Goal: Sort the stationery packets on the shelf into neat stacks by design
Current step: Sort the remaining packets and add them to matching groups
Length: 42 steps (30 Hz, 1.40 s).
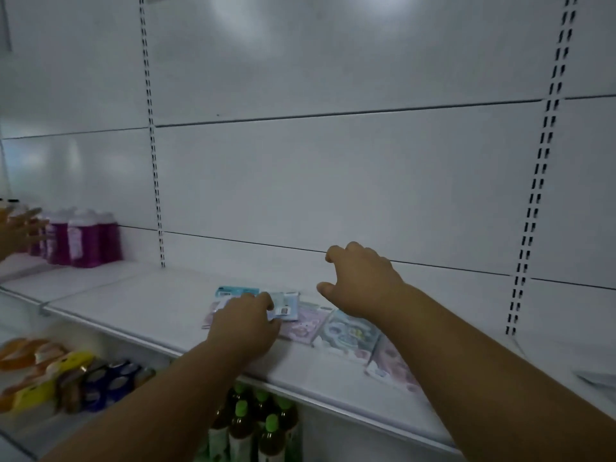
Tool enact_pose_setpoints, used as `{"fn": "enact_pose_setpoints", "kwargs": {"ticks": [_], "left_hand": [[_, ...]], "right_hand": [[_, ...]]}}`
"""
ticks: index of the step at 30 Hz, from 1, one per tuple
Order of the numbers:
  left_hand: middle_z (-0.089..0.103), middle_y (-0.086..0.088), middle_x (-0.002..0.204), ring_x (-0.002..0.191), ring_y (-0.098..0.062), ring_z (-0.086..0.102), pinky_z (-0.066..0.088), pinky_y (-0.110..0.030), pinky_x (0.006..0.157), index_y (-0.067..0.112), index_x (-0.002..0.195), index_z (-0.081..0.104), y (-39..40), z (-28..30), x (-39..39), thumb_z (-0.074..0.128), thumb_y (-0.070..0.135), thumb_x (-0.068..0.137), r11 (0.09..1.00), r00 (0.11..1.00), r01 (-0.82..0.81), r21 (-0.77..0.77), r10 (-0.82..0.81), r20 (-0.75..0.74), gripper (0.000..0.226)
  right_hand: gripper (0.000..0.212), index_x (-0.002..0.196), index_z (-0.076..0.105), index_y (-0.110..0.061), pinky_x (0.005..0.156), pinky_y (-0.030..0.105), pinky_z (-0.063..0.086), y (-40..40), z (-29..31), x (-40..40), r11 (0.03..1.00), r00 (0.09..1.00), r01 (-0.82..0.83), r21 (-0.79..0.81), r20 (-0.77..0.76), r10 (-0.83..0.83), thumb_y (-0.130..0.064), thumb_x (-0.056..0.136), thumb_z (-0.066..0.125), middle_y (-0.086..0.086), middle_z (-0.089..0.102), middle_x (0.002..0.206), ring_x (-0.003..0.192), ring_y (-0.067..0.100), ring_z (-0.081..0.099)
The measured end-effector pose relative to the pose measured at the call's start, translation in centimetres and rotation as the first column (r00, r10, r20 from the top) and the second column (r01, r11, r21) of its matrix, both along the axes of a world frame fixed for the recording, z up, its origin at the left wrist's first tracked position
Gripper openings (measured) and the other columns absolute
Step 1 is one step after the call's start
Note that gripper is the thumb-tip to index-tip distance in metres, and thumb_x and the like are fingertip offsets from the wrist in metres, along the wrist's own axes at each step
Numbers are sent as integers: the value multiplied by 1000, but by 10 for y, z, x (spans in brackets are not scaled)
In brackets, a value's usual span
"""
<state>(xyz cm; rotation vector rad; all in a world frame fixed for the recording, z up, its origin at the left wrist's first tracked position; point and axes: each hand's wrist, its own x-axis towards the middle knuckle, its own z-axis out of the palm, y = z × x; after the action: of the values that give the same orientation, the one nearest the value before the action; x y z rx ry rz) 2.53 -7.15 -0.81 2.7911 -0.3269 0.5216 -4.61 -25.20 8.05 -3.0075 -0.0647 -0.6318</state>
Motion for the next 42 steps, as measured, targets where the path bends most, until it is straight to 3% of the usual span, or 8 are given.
{"fn": "enact_pose_setpoints", "kwargs": {"ticks": [3,9,18,22,26,31,35,42], "left_hand": [[58,-4,123,112,-26,55,47,-37,90,25,123,50,22,7,40,52,53,87,995,998,-59,82,59,6,46],[60,-1,130,113,-26,57,47,-39,96,29,122,53,54,12,108,53,74,61,959,930,144,244,-47,-365,76],[61,0,127,112,-23,53,46,-37,94,25,130,54,83,12,154,52,90,57,899,944,305,315,-240,-228,98],[53,-5,120,108,-23,54,46,-33,91,17,125,55,105,13,163,70,74,61,934,933,357,26,-355,-52,87],[61,-5,100,76,-14,62,50,-25,64,11,103,64,125,31,161,81,41,66,861,922,363,-355,-387,4,50],[68,-5,89,78,-21,66,54,-36,67,18,90,58,144,29,141,65,19,85,393,880,221,-893,-475,8,9],[71,-5,91,72,-15,68,52,-25,54,17,99,59,142,26,127,60,10,93,130,823,115,-985,-568,21,9],[77,-5,82,75,-28,75,62,-49,68,15,89,68,110,26,106,74,11,83,110,778,90,-990,-628,1,9]], "right_hand": [[53,130,47,-19,96,43,43,17,2,36,1000,1000,-3,14,-31,3,-49,88,54,9,51,127,115,30,51],[50,129,49,-22,96,42,44,54,-13,83,998,996,46,52,-85,-41,-50,88,54,6,53,126,114,27,53],[43,126,53,-21,94,40,46,99,-48,106,949,952,288,125,-144,-270,-43,90,55,7,56,124,110,27,56],[37,123,55,-18,93,39,47,109,-61,113,898,909,405,173,-179,-376,-37,92,53,9,57,122,109,28,57],[48,117,56,-13,91,37,46,120,-69,125,861,851,493,124,-274,-448,-51,88,53,12,60,123,112,32,56],[45,113,59,-17,94,38,43,136,-77,139,811,777,584,44,-320,-542,-50,83,53,11,63,123,114,33,55],[41,118,55,-10,94,35,49,139,-72,141,747,785,613,259,-306,-538,-31,84,60,15,51,126,112,31,57],[14,95,62,-6,71,30,46,110,-49,88,496,770,261,828,131,-625,-6,84,54,8,65,88,84,27,61]]}}
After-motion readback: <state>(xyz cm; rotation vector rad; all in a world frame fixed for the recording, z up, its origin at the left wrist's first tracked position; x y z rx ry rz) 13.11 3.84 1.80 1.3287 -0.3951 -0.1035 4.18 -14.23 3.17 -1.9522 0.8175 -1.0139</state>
